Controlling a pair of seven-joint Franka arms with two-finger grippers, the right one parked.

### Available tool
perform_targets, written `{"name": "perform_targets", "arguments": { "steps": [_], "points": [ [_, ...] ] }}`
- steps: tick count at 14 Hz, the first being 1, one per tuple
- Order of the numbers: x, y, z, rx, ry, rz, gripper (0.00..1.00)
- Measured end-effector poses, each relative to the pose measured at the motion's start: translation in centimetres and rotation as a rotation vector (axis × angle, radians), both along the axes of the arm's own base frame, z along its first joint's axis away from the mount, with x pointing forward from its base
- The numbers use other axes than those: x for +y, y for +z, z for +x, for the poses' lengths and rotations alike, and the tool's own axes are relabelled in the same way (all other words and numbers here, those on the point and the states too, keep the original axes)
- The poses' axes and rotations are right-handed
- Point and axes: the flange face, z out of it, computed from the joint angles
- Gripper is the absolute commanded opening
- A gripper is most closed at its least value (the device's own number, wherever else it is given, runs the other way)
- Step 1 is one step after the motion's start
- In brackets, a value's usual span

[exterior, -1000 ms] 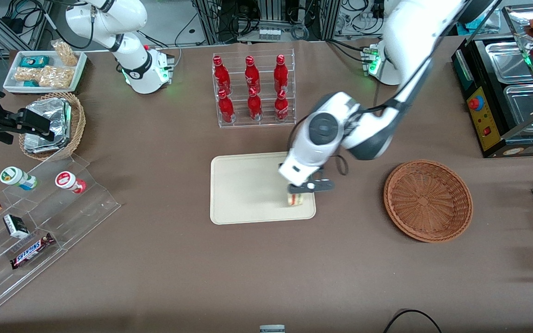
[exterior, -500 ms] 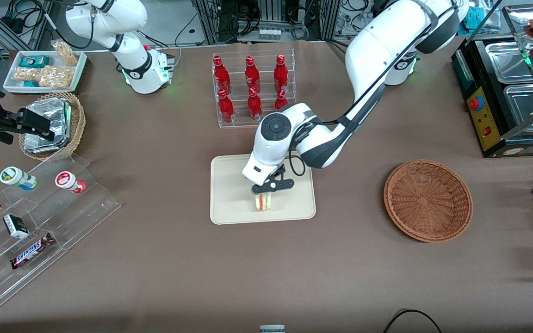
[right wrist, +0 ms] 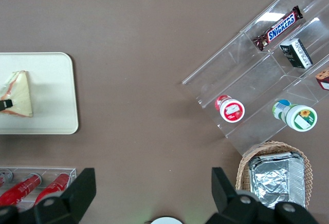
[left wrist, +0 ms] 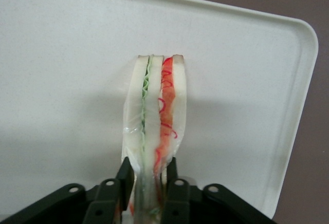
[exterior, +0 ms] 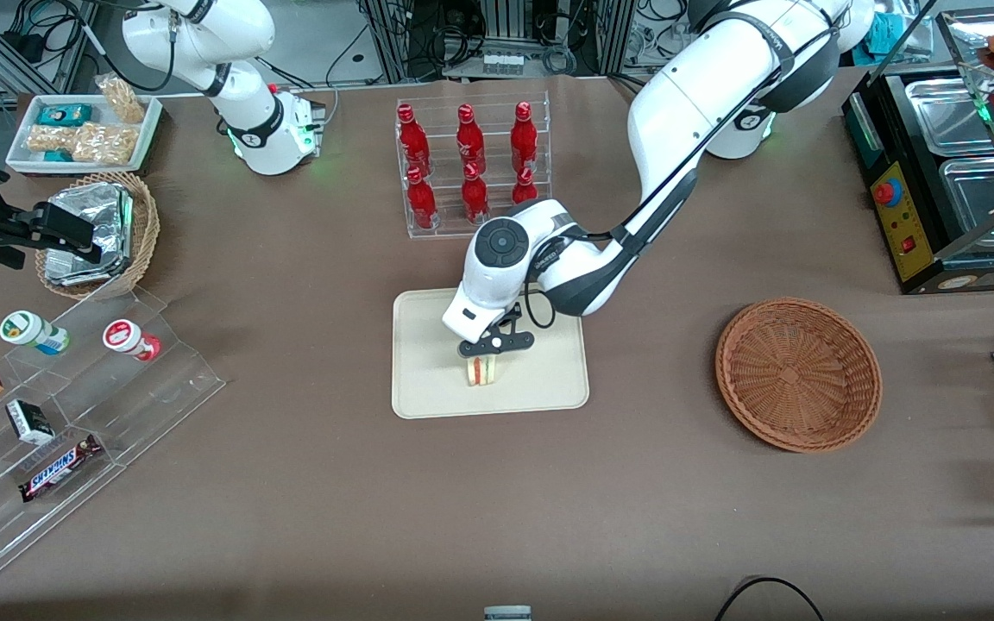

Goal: Place sandwich from basket to tray

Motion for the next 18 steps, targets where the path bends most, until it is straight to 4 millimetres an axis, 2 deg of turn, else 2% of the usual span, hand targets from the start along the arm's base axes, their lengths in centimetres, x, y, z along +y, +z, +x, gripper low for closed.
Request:
{"name": "perform_targets", "arguments": {
  "steps": [2, 4, 6, 8, 10, 12, 14, 16, 18],
  "points": [
    [-0.1, 0.9, 0.6, -0.014, 0.007, -0.012, 1.0],
    [0.0, 2.6, 1.3, -0.037, 0.014, -0.023, 1.0],
    [1.3, 5.6, 2.2, -0.047, 0.007, 0.019, 1.0],
    [3.5, 9.3, 2.6, -0.044, -0.073, 0.099, 1.0],
    [7.0, 12.7, 3.6, -0.022, -0.088, 0.183, 1.0],
    [11.3, 14.6, 5.1, 0.009, -0.048, 0.246, 1.0],
    [15.8, 14.9, 6.4, 0.025, -0.006, 0.281, 1.0],
    [20.0, 15.0, 6.9, 0.038, 0.022, 0.313, 1.0],
    [23.6, 16.0, 7.1, 0.042, 0.011, 0.325, 1.0]
  ]
}}
